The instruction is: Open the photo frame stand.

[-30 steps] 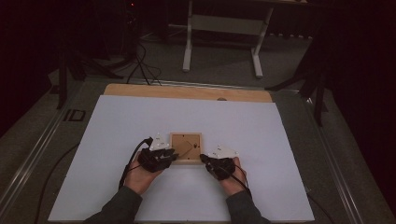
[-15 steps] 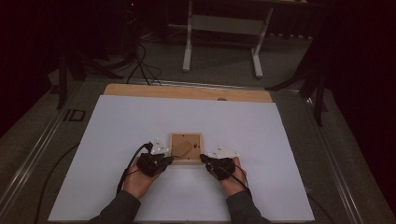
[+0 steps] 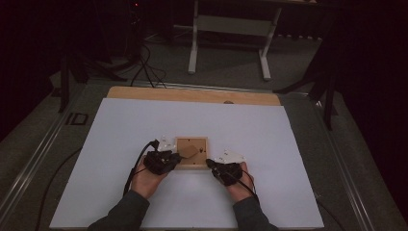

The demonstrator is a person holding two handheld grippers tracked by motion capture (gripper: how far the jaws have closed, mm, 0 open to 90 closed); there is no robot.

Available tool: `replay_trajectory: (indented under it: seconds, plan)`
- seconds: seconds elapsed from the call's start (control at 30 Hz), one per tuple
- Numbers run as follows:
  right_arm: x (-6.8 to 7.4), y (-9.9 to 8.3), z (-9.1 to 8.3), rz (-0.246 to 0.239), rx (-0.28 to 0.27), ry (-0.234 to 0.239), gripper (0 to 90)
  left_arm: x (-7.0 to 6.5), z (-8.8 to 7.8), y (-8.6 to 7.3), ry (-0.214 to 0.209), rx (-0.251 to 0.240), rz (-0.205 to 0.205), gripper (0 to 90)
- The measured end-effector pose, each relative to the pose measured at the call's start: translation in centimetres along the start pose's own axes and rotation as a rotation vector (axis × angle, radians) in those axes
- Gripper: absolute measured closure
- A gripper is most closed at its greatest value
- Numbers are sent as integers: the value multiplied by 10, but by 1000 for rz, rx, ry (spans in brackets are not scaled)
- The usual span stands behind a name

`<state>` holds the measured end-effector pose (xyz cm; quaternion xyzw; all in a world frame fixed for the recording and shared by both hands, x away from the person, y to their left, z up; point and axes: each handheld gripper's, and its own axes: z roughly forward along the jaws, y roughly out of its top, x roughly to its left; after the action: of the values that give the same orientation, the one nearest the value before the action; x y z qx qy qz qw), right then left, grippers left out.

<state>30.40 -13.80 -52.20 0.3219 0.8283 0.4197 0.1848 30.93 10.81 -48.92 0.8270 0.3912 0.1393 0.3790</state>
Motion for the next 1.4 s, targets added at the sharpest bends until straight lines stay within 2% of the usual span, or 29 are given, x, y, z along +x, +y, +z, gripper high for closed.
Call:
replay_trajectory:
  seconds: [0.17, 0.23, 0.4, 0.57, 0.67, 0.7, 0.8, 0.83, 0.9, 1.1, 1.4]
  plan:
    - [0, 0, 0, -3, 0, 1, 894, 3, 1, 7, -66, -3, -34, 662]
    - [0, 0, 0, -3, 0, 1, 894, 2, 4, 8, -77, 6, -33, 635]
    - [0, 0, 0, -5, 0, -1, 891, 3, 10, 9, -100, 24, -58, 591]
    - [0, 0, 0, -4, 1, 0, 890, 9, 15, 10, -143, 20, -118, 552]
    - [0, 0, 0, -6, 0, -1, 890, 11, 16, 11, -152, 17, -135, 537]
    - [1, 0, 0, -6, 1, -1, 890, 13, 17, 12, -168, 12, -161, 533]
    - [0, 0, 0, -7, 0, -1, 889, 15, 18, 13, -181, 14, -176, 530]
    - [0, 0, 0, -6, 0, 0, 889, 18, 20, 14, -210, 18, -202, 530]
    - [0, 0, 0, -6, 1, 0, 889, 22, 22, 15, -235, 19, -232, 529]
    - [0, 0, 0, -5, 2, 1, 888, 27, 24, 15, -246, 21, -260, 525]
    - [0, 0, 0, -7, 1, 2, 886, 28, 28, 18, -269, 31, -271, 498]
